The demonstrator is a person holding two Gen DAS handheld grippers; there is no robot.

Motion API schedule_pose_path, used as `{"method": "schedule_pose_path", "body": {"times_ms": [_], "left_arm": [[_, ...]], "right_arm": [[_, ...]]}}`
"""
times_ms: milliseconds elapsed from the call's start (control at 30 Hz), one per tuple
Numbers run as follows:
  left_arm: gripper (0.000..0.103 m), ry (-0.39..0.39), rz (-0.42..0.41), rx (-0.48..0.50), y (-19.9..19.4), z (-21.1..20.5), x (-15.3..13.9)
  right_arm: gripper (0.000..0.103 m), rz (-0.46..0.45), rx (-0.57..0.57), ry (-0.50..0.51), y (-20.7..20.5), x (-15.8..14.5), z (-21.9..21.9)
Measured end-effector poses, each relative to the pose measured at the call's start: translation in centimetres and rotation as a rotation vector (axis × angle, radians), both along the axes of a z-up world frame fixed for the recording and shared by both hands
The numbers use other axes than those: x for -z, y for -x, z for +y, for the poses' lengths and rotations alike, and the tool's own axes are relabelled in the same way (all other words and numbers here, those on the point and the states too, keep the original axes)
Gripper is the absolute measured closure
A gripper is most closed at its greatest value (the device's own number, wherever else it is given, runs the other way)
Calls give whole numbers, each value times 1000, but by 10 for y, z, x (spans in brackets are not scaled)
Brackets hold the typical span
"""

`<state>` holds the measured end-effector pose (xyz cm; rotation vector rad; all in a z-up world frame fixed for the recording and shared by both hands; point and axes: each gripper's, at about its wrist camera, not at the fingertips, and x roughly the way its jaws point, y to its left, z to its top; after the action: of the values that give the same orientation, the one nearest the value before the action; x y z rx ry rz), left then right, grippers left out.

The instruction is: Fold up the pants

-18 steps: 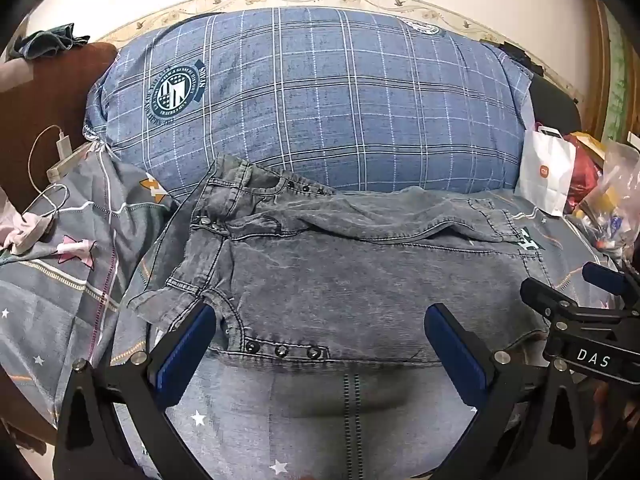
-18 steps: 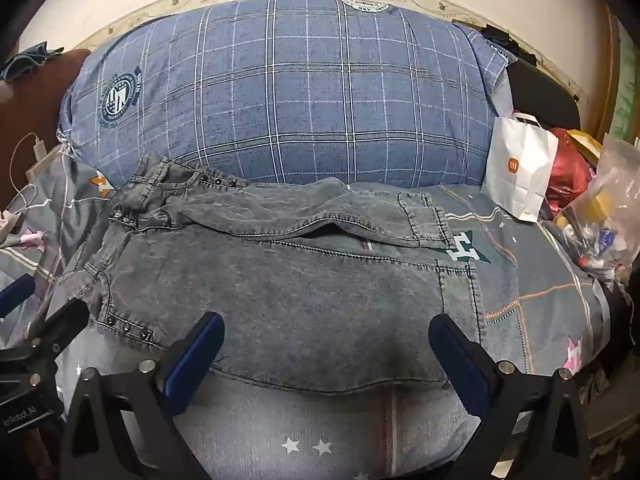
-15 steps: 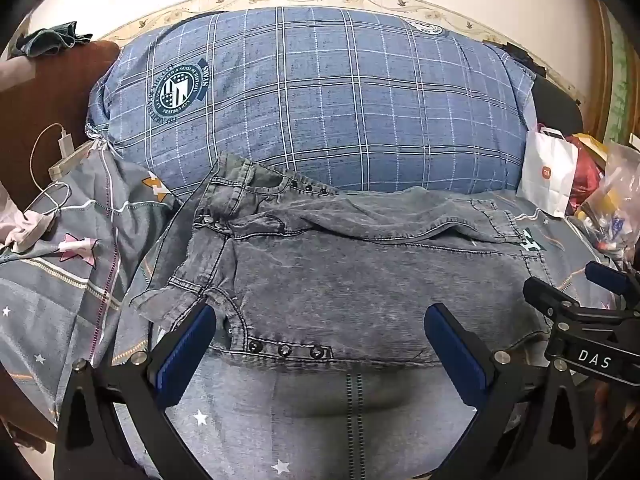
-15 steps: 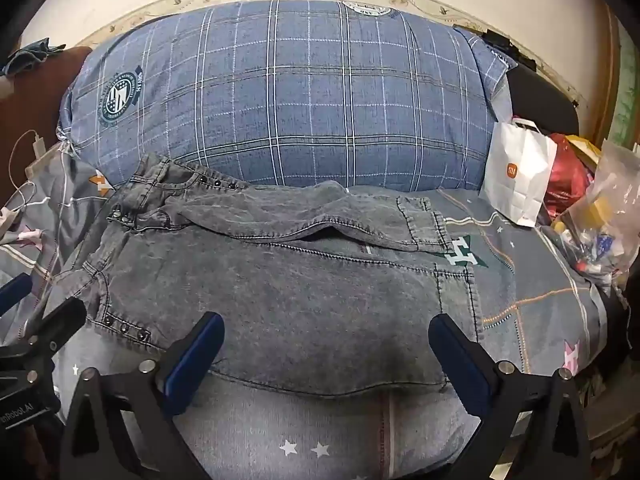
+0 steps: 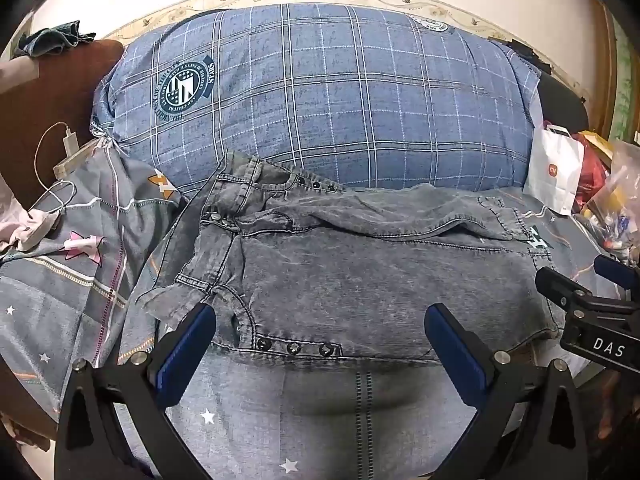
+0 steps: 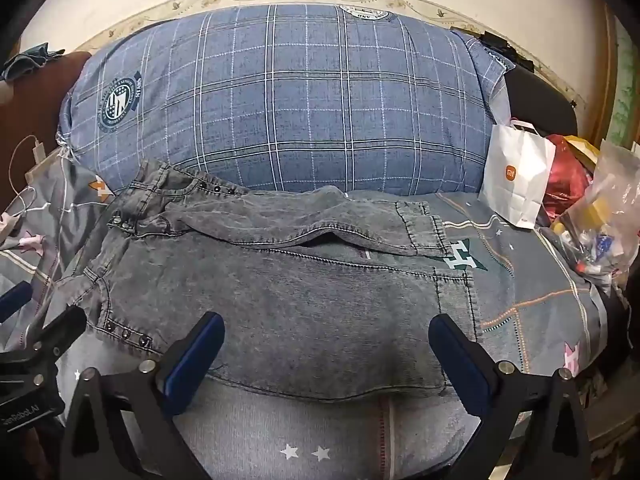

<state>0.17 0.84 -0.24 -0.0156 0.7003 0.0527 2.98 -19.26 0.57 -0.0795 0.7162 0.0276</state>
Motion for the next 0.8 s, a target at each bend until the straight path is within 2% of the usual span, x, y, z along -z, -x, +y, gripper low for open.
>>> {"method": "schedule_pose_path", "body": {"times_ms": [800], "left_arm": [[0, -19, 23, -18, -2, 10, 10]], "right_arm": [[0, 10, -4, -20, -4, 9, 5]]}}
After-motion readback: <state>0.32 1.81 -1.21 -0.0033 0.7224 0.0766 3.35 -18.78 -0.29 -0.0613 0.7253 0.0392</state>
